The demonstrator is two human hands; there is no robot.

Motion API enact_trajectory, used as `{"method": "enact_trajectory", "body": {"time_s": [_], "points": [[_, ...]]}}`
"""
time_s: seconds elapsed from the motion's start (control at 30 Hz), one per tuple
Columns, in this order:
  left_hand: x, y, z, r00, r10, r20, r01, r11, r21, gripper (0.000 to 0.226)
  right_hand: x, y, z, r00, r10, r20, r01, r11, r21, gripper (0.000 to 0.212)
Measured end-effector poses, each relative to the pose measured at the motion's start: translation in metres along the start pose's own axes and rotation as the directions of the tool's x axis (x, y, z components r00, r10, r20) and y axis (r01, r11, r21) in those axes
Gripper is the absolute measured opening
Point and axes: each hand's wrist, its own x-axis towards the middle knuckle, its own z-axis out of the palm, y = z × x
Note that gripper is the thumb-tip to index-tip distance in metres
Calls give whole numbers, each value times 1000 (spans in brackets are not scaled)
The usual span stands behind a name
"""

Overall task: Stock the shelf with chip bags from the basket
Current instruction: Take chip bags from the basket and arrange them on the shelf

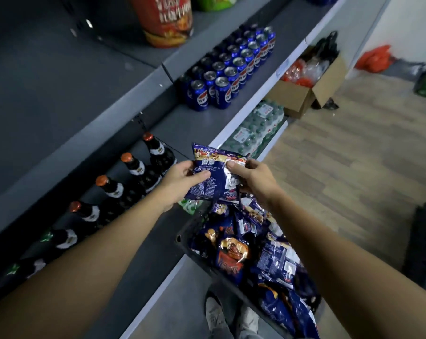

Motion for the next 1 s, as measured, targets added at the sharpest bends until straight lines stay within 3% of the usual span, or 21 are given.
{"method": "enact_trajectory", "body": {"time_s": [0.07,0.3,0.53,0.73,1.0], "points": [[-6,21,-8,999,32,-27,-33,999,-18,17,-4,-24,8,998,-55,5,55,998,35,35],[-30,96,-33,962,205,-181,-210,978,-10,15,-19,-109,36,976,-211,55,202,971,130,32],[-59,137,-68,913,289,-289,-307,952,-19,11,-31,-161,75,930,-335,150,315,938,142,27],[-94,137,-108,851,293,-437,-345,937,-45,15,-33,-171,128,896,-334,292,275,935,226,36],[-175,108,-178,749,249,-614,-335,942,-27,16,-58,-154,231,805,-288,519,279,955,97,24]]}}
